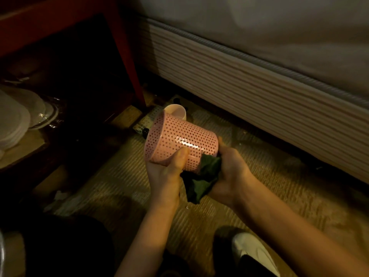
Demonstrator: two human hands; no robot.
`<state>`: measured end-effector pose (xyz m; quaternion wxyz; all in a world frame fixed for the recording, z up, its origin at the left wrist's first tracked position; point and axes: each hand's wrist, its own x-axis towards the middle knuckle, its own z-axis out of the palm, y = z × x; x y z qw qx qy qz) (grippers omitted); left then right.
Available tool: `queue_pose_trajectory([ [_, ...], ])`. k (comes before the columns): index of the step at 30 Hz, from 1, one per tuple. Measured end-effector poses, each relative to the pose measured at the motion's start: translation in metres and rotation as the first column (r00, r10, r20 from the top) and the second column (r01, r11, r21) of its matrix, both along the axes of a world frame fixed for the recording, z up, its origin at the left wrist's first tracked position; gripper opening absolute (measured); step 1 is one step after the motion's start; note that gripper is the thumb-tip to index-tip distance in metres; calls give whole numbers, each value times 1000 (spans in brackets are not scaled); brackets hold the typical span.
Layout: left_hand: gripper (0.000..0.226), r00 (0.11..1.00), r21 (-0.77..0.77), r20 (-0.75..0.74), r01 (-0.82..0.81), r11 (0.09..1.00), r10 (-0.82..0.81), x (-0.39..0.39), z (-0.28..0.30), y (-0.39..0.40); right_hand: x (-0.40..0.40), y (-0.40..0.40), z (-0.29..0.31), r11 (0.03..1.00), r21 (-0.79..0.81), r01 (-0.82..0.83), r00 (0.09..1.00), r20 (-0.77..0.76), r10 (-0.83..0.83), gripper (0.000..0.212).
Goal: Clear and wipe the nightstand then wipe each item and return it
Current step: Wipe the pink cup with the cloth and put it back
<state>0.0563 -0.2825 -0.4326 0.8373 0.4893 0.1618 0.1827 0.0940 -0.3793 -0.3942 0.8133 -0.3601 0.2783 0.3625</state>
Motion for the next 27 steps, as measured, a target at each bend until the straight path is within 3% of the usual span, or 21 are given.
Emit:
queue_pose_trajectory([
  [5, 92, 999, 221, 49, 12, 975, -23, 2, 8, 9, 5, -7, 7, 999, 26, 41, 994, 100, -43, 56],
  [8, 85, 999, 372, 14, 24, 928, -32, -3, 3, 26, 21, -14, 11, 974, -153, 166, 955, 271, -120, 43],
  [10, 80, 996, 488, -55, 90, 868, -73, -7, -2, 40, 32, -21, 18, 920, -329, 211, 899, 436, -50, 36],
  [13, 76, 949, 521, -195, 315, 793, -249, -11, -11, 53, 39, -27, 31, 884, -437, 167, 777, 611, 155, 51],
  [15, 80, 911, 499, -285, 406, 766, -298, -13, -14, 57, 39, -27, 41, 837, -545, 54, 604, 685, 407, 55],
  [16, 83, 899, 493, -317, 429, 757, -303, -13, -15, 57, 39, -27, 43, 752, -660, -12, 435, 673, 598, 62],
  [18, 90, 886, 499, -374, 441, 746, -274, -14, -14, 59, 38, -25, 41, 501, -864, -45, 51, 498, 865, 68],
  [20, 94, 875, 534, -413, 459, 710, -254, -15, -8, 62, 34, -22, 39, 381, -924, 29, -174, 371, 912, 61],
  [23, 91, 829, 511, -356, 560, 652, -432, -16, 2, 71, 32, -18, 39, 476, -874, 97, -342, 420, 841, 46],
  [27, 62, 685, 378, -138, 704, 602, -715, -18, 8, 78, 29, -19, 44, 635, -772, 24, -397, 575, 715, 29],
])
